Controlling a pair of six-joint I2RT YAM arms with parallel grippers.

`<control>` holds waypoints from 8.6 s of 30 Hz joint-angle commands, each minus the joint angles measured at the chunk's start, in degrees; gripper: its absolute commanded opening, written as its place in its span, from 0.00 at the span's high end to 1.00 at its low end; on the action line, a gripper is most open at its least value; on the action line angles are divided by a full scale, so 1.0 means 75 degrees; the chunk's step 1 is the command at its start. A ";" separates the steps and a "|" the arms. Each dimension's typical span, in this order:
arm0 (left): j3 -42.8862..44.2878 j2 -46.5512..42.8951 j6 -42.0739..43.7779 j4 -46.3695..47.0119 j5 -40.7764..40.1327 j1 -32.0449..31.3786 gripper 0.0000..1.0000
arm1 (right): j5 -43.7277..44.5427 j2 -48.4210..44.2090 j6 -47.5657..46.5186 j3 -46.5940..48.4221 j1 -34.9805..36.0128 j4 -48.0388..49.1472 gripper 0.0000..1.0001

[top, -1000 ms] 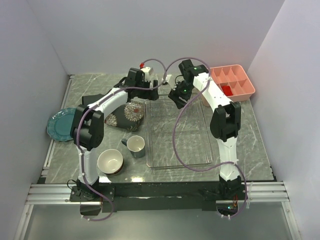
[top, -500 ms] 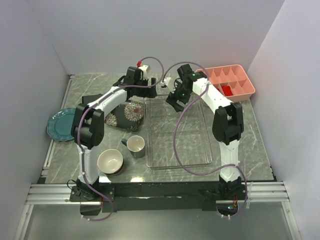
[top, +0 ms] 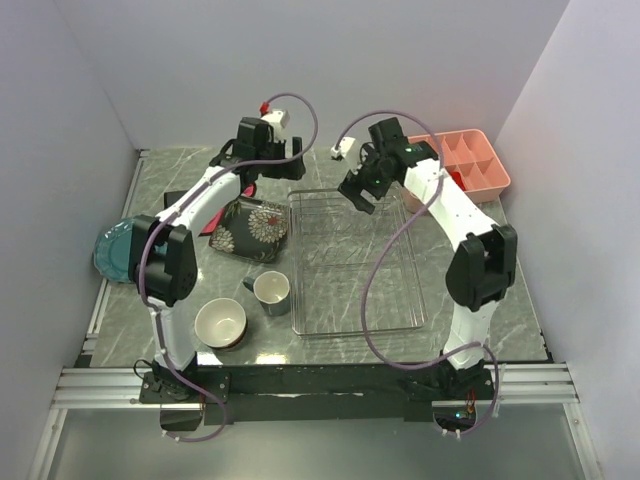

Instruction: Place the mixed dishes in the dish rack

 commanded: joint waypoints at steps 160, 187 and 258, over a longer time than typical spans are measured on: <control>0.0711 -0.1475 -1.2093 0.2685 0.1026 0.0775 0.99 | 0.0446 -0.1173 1.1826 -0.0235 0.0652 0.4595 0.13; 0.0537 -0.1862 -1.2468 0.2066 0.1120 0.0541 0.99 | -0.0808 -0.0387 1.1768 0.0444 0.0676 0.5814 0.53; -0.5125 -0.7615 -0.3222 0.0693 -0.0579 0.2087 0.67 | 0.9598 -0.1220 0.8205 -0.1841 0.3934 0.3270 1.00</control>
